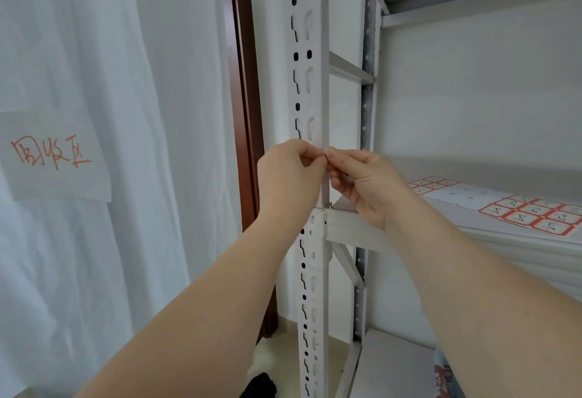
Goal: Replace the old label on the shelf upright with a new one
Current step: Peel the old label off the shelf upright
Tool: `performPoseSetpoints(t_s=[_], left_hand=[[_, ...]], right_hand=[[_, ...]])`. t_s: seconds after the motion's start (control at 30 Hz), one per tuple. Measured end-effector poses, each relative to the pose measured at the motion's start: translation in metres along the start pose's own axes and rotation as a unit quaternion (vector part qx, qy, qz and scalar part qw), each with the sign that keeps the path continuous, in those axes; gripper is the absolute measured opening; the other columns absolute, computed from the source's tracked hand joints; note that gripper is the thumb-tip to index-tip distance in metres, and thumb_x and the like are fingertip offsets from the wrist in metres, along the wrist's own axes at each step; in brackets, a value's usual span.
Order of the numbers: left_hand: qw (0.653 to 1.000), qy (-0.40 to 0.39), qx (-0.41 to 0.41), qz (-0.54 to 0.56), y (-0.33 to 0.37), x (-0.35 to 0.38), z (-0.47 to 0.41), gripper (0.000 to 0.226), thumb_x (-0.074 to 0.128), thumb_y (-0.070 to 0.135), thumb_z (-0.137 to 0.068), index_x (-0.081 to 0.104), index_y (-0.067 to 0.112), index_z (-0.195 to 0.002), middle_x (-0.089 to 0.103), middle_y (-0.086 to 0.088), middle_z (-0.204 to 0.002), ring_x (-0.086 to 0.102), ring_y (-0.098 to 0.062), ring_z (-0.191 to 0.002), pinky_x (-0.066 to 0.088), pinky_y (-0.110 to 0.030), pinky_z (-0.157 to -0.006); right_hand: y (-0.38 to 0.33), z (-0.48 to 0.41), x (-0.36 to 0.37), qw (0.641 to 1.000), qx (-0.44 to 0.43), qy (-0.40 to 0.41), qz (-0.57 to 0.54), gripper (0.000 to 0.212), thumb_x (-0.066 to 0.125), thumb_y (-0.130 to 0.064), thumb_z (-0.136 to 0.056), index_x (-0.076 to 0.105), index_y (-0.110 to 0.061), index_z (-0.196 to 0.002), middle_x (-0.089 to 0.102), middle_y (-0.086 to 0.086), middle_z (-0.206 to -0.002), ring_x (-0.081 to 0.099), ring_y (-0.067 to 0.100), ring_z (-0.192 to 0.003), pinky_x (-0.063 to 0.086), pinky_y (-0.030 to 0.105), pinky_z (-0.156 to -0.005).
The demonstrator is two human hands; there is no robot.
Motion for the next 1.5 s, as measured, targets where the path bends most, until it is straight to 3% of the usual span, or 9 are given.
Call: performPoseSetpoints(t_s=[0.2,0.3,0.5,0.73,0.93,1.03,1.1,1.23,1.5], left_hand=[[0.989,0.01,0.076,-0.124,0.008,0.0,0.001,0.018,0.054,0.013,-0.088,0.072,0.013,-0.087,0.071,0.0,-0.078,0.063,-0.016,-0.076,0.05,-0.028,-0.07],[0.99,-0.03,0.081,-0.11,0.009,0.0,0.001,0.022,0.051,0.011,-0.091,0.073,0.012,-0.09,0.068,0.001,-0.077,0.059,-0.012,-0.069,0.048,-0.019,-0.063],[0.992,-0.099,0.069,-0.04,0.0,-0.002,0.0,0.027,0.048,0.004,-0.091,0.074,0.007,-0.096,0.071,-0.016,-0.084,0.066,-0.03,-0.078,0.055,-0.04,-0.081],[0.997,0.068,0.015,-0.023,-0.015,-0.015,-0.008,0.026,0.05,0.013,-0.093,0.069,0.018,-0.111,0.071,0.004,-0.102,0.064,-0.009,-0.088,0.047,-0.013,-0.08],[0.995,0.045,-0.057,0.066,-0.035,-0.015,-0.021,0.031,0.048,0.019,-0.092,0.065,0.02,-0.118,0.067,0.002,-0.113,0.063,-0.017,-0.104,0.052,-0.041,-0.094],[0.991,-0.028,-0.073,0.107,-0.039,-0.01,-0.021,0.014,0.051,0.04,-0.084,0.065,0.037,-0.086,0.062,0.007,-0.092,0.057,-0.014,-0.084,0.049,-0.056,-0.093],[0.991,-0.058,-0.067,0.105,-0.04,-0.007,-0.02,0.027,0.049,0.045,-0.085,0.061,0.025,-0.072,0.05,-0.002,-0.077,0.046,-0.015,-0.073,0.051,-0.055,-0.086],[0.993,-0.059,-0.032,0.094,-0.041,-0.005,-0.02,0.046,0.045,0.046,-0.089,0.059,0.002,-0.089,0.042,-0.006,-0.071,0.038,-0.018,-0.067,0.039,-0.033,-0.067],[0.995,-0.062,0.015,0.073,-0.038,-0.004,-0.025,0.033,0.044,0.025,-0.096,0.043,0.004,-0.071,0.036,0.002,-0.061,0.033,-0.015,-0.06,0.031,-0.03,-0.059]], right_hand=[[0.0,0.001,-0.001,1.0,-0.001,-0.011,0.002,0.008,0.066,-0.011,-0.084,0.072,-0.005,-0.083,0.069,0.002,-0.07,0.056,0.007,-0.057,0.05,0.013,-0.055],[-0.002,0.003,0.0,1.0,-0.004,0.002,-0.016,0.008,0.065,-0.01,-0.085,0.07,-0.005,-0.082,0.068,-0.003,-0.061,0.055,0.003,-0.051,0.05,0.011,-0.054],[-0.001,0.001,0.0,0.998,0.001,0.054,-0.026,0.013,0.062,-0.011,-0.089,0.064,-0.007,-0.076,0.058,-0.002,-0.058,0.05,0.004,-0.047,0.049,0.011,-0.051],[0.0,0.0,0.001,0.997,0.008,0.069,-0.021,0.012,0.057,-0.001,-0.091,0.063,-0.006,-0.082,0.063,0.006,-0.066,0.057,0.005,-0.047,0.052,0.013,-0.052],[-0.001,0.0,0.002,0.997,0.005,0.079,-0.019,0.012,0.055,-0.003,-0.093,0.066,-0.003,-0.087,0.061,0.004,-0.066,0.055,0.004,-0.047,0.052,0.011,-0.054],[-0.001,0.0,0.003,0.996,0.001,0.088,-0.016,0.016,0.058,-0.009,-0.092,0.066,-0.003,-0.08,0.061,0.0,-0.058,0.054,0.004,-0.045,0.051,0.011,-0.051],[-0.002,0.001,0.003,0.996,0.0,0.086,-0.015,0.018,0.061,-0.013,-0.091,0.066,-0.003,-0.078,0.063,-0.003,-0.052,0.055,0.004,-0.044,0.05,0.011,-0.05],[-0.003,0.001,0.004,0.995,0.004,0.098,-0.014,0.02,0.068,-0.019,-0.086,0.063,-0.005,-0.072,0.061,-0.004,-0.048,0.053,0.003,-0.04,0.048,0.01,-0.045],[-0.001,-0.003,0.003,0.994,0.008,0.105,0.011,0.023,0.075,-0.021,-0.079,0.057,-0.01,-0.07,0.06,-0.004,-0.048,0.051,0.003,-0.04,0.046,0.011,-0.044]])
Point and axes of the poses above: each hand's wrist, its own z-axis away from the middle knuckle, its own x-axis out of the palm, y = z × x, the point moved 1 cm from there along -z, towards the middle knuckle
